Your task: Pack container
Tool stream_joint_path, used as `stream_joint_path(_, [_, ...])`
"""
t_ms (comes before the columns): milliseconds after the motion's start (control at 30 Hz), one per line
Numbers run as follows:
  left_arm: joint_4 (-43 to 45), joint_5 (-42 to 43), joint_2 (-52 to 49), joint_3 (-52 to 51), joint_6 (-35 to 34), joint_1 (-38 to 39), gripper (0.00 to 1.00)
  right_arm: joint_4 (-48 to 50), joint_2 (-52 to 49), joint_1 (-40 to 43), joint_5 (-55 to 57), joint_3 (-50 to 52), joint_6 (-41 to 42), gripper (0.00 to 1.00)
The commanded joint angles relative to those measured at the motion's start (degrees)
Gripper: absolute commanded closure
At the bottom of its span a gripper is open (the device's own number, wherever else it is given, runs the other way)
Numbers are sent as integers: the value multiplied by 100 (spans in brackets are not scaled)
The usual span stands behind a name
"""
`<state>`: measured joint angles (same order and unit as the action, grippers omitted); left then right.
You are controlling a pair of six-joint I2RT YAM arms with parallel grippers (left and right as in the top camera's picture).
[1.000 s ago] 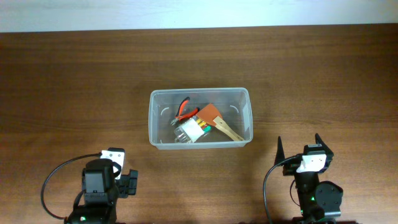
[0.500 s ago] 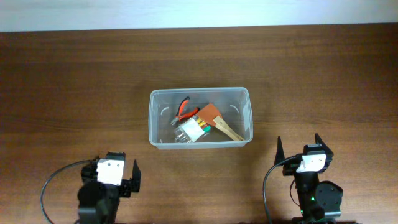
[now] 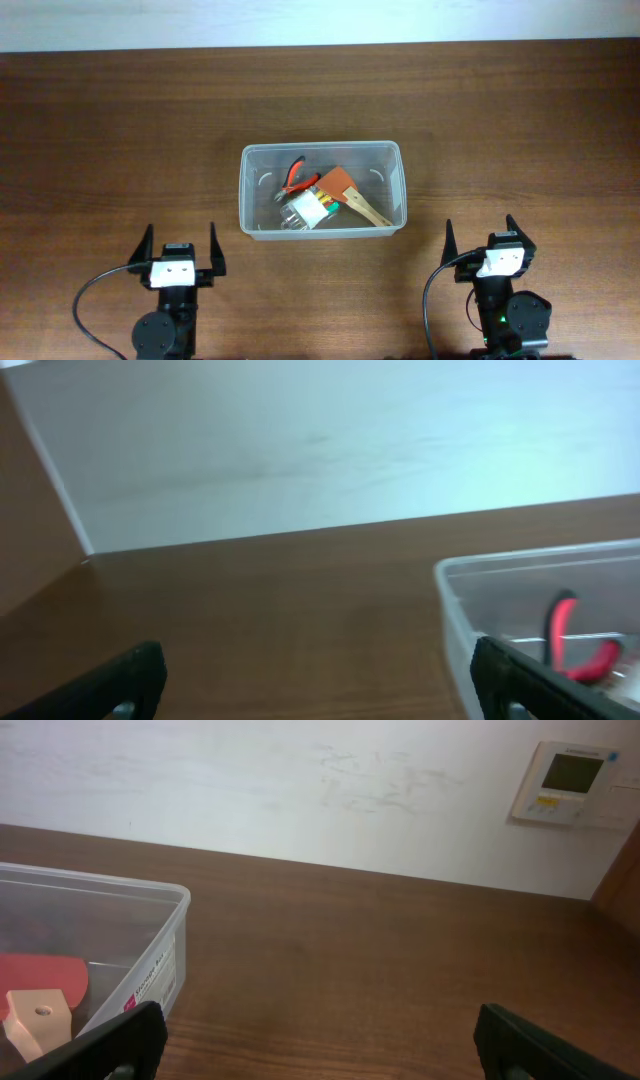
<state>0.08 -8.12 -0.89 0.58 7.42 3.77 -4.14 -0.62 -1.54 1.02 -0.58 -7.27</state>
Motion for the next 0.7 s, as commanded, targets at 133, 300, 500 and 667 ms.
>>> stream_joint_path(133, [-352,-815,61,-7,-599,20,1,-55,31,-33,9,26,72,1])
stream_joint_path(300, [-358,-402,61,-4,-599,22,1,-55,31,-33,9,26,72,2])
stream_joint_path(500, [-361,-326,59,-4,-597,20,1,-55,31,-33,9,26,72,1])
stream_joint_path(667, [-361,-326,59,-4,-597,20,1,-55,31,-33,9,26,72,1])
